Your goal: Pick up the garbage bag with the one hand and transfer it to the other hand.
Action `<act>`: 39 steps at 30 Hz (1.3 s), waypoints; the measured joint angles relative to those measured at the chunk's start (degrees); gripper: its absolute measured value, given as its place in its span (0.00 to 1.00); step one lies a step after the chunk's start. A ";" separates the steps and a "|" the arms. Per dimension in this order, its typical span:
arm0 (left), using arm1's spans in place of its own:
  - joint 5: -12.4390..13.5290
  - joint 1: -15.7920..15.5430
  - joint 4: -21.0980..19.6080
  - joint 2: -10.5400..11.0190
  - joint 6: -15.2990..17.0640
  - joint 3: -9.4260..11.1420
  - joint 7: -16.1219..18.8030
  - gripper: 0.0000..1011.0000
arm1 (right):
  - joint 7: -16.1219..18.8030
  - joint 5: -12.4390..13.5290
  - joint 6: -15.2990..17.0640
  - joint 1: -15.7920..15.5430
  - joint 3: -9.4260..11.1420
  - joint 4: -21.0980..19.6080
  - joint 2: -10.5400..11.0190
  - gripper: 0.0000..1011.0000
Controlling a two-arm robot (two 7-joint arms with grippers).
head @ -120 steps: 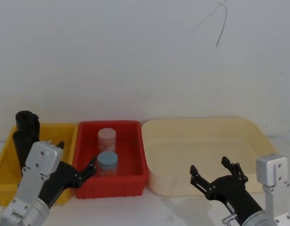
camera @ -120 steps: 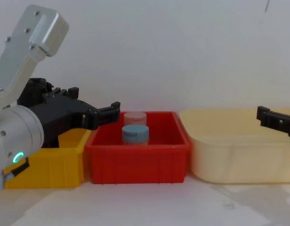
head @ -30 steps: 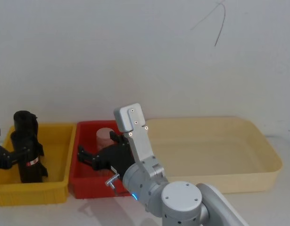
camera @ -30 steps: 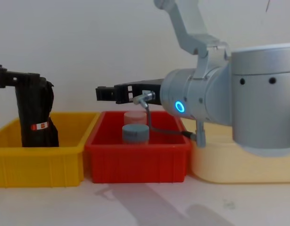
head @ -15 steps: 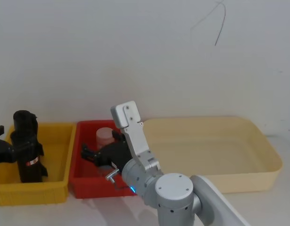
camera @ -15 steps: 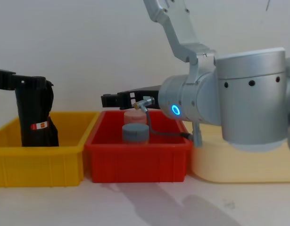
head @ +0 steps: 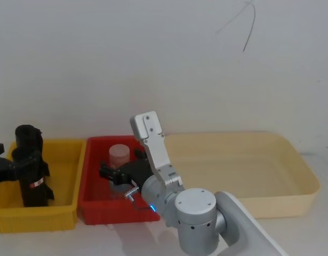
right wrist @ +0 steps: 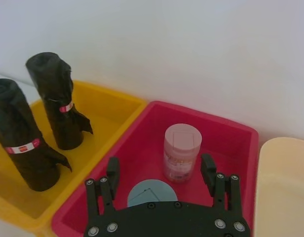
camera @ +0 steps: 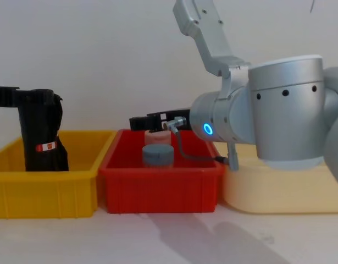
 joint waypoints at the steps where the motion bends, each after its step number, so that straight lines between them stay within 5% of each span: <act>1: -0.21 -0.10 0.32 -0.20 -0.17 -0.03 -0.03 0.99 | -0.09 -0.02 0.20 0.19 0.20 0.36 -0.11 0.99; 19: -2.96 -3.64 7.89 -2.87 -2.69 1.05 -2.30 0.99 | 0.81 1.25 6.25 1.48 2.79 2.38 -0.88 0.99; 39: -3.72 -4.82 10.20 -3.47 -3.30 1.60 -3.14 0.99 | 6.17 5.82 14.75 -0.45 5.61 -5.30 -1.08 0.99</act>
